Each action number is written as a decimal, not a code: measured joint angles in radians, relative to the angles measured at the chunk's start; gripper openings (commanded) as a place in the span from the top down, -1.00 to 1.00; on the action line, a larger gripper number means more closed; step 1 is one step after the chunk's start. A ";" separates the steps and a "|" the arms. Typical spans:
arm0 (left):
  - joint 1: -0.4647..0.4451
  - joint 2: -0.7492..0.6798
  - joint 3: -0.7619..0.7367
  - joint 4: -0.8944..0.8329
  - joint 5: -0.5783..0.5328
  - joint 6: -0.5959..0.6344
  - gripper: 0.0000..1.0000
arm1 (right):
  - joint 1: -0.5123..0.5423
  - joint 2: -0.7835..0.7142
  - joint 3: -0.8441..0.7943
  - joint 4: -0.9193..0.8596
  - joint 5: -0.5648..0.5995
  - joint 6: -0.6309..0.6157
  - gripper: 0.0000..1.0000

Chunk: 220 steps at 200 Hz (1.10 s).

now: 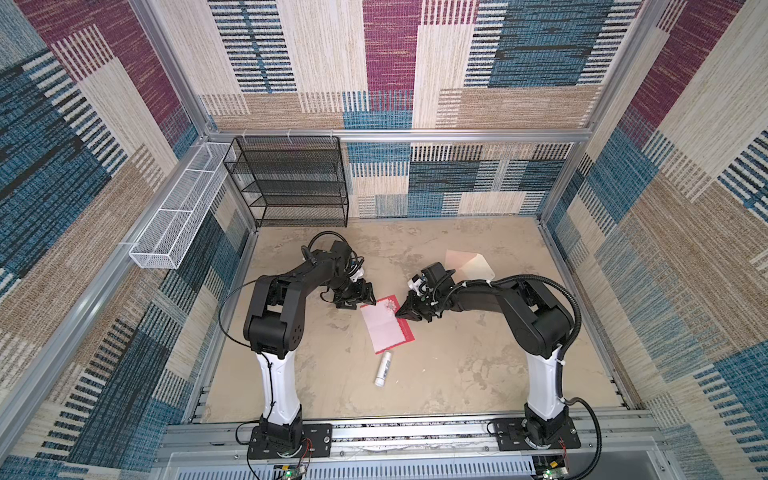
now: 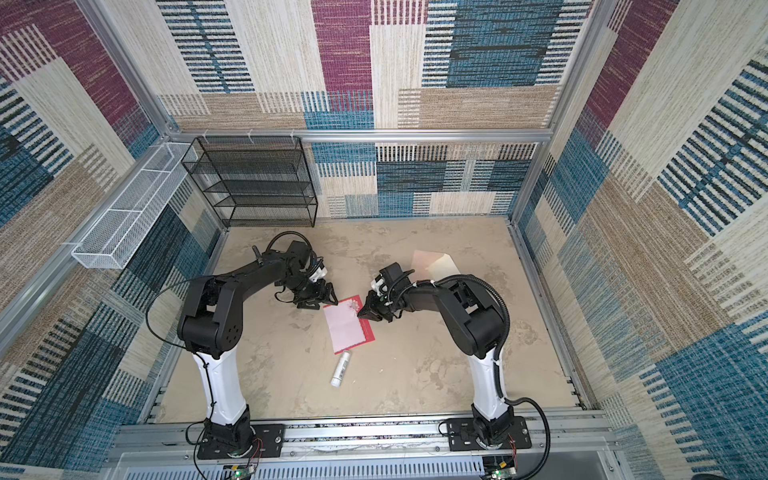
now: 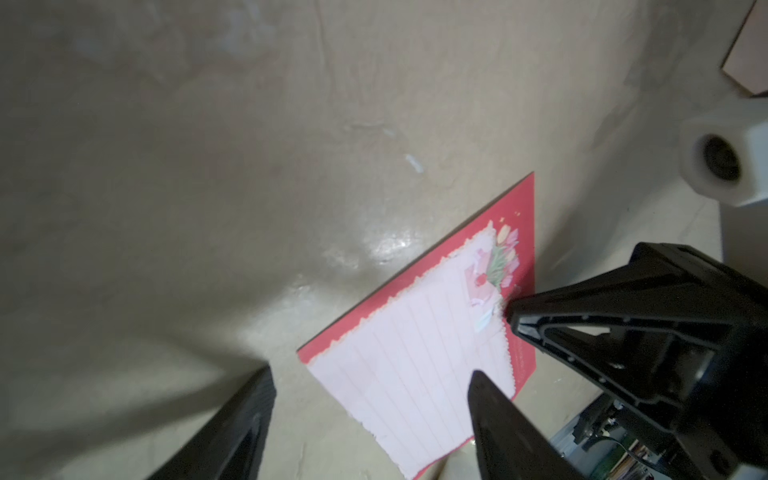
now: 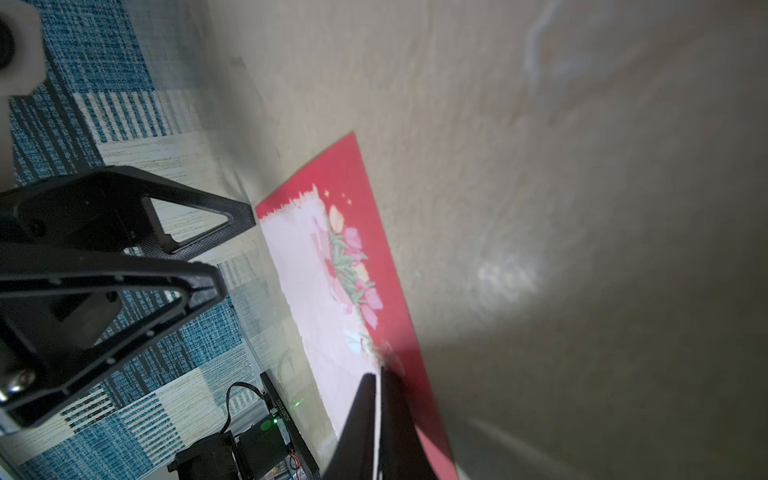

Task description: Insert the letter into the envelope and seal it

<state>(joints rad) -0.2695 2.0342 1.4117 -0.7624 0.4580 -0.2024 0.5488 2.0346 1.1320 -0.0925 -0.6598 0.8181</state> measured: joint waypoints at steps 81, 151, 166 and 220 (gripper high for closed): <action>-0.009 0.017 -0.002 -0.003 0.062 0.022 -0.43 | 0.000 0.000 0.002 -0.005 0.004 0.000 0.79; -0.021 0.031 -0.023 -0.001 0.243 0.040 -0.23 | 0.000 0.003 0.004 -0.006 -0.004 0.000 0.79; -0.021 0.030 -0.027 -0.009 0.259 0.040 -0.14 | 0.000 0.003 0.004 -0.005 -0.005 0.000 0.79; -0.021 0.026 -0.030 -0.012 0.222 0.040 0.17 | 0.000 -0.001 0.004 -0.007 -0.006 -0.002 0.75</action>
<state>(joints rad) -0.2905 2.0602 1.3819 -0.7746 0.6800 -0.1623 0.5488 2.0338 1.1358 -0.0994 -0.6662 0.8165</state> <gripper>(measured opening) 0.433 0.121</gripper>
